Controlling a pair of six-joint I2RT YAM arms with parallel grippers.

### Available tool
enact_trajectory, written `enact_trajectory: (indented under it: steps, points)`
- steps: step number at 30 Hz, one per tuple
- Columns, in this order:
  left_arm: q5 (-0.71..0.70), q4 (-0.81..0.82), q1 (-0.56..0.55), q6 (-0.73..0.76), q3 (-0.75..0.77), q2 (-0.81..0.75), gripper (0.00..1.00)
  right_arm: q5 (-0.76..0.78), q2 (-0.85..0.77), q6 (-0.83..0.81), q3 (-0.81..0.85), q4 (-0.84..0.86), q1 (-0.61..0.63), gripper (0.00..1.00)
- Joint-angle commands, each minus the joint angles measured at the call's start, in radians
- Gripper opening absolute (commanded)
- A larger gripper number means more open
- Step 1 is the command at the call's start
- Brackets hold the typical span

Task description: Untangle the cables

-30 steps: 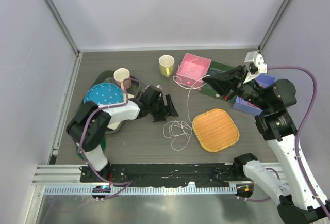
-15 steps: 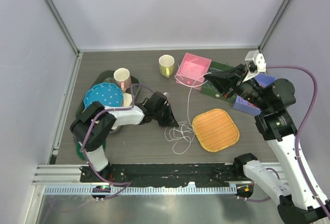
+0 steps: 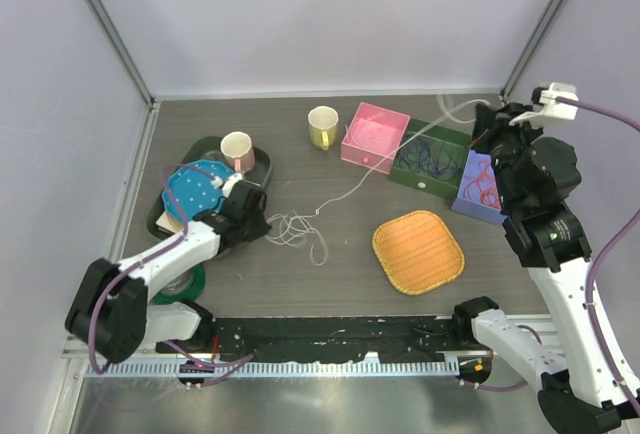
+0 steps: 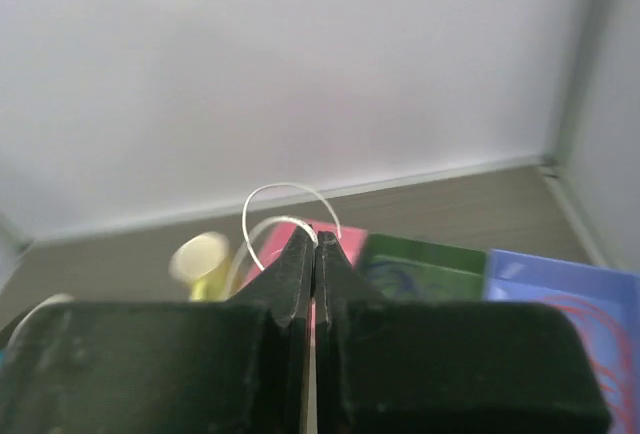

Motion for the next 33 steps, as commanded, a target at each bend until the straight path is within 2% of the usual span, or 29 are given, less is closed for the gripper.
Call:
enact_trajectory:
  steps: [1, 3, 5, 11, 16, 19, 26, 29, 30, 32, 33]
  points:
    - [-0.236, -0.192, 0.067, 0.011, -0.06, -0.167, 0.0, 0.684, 0.094, -0.055, 0.086, -0.075, -0.003, 0.01]
    - [-0.293, -0.259, 0.091, 0.008, -0.061, -0.233, 0.0, 0.835, 0.129, -0.104, 0.109, -0.075, -0.006, 0.01]
    - [-0.326, -0.287, 0.124, 0.0, -0.064, -0.265, 0.0, 0.895, 0.175, -0.145, 0.15, -0.072, -0.013, 0.01]
    - [-0.35, -0.312, 0.157, 0.01, -0.068, -0.305, 0.0, 0.858, 0.207, -0.182, 0.227, -0.064, -0.044, 0.01]
    - [-0.413, -0.373, 0.179, -0.021, -0.058, -0.296, 0.0, 0.956, 0.252, -0.256, 0.32, -0.066, -0.072, 0.01]
    - [-0.403, -0.369, 0.182, -0.021, -0.063, -0.297, 0.0, 1.004, 0.26, -0.264, 0.331, -0.064, -0.075, 0.01]
    - [-0.344, -0.33, 0.181, 0.013, -0.086, -0.345, 0.0, 0.629, 0.267, -0.195, 0.31, -0.103, -0.076, 0.01]
    - [-0.249, -0.259, 0.181, 0.058, -0.112, -0.391, 0.0, 0.21, 0.258, -0.157, 0.279, -0.083, -0.075, 0.01]
    - [-0.22, -0.239, 0.182, 0.077, -0.12, -0.405, 0.0, -0.058, 0.258, -0.147, 0.256, -0.078, -0.075, 0.01]
    - [-0.156, -0.199, 0.182, 0.08, -0.143, -0.426, 0.0, -0.354, 0.267, -0.106, 0.226, -0.048, -0.075, 0.01]
    - [-0.136, -0.186, 0.182, 0.083, -0.149, -0.446, 0.0, -0.587, 0.272, -0.078, 0.18, -0.025, -0.073, 0.01]
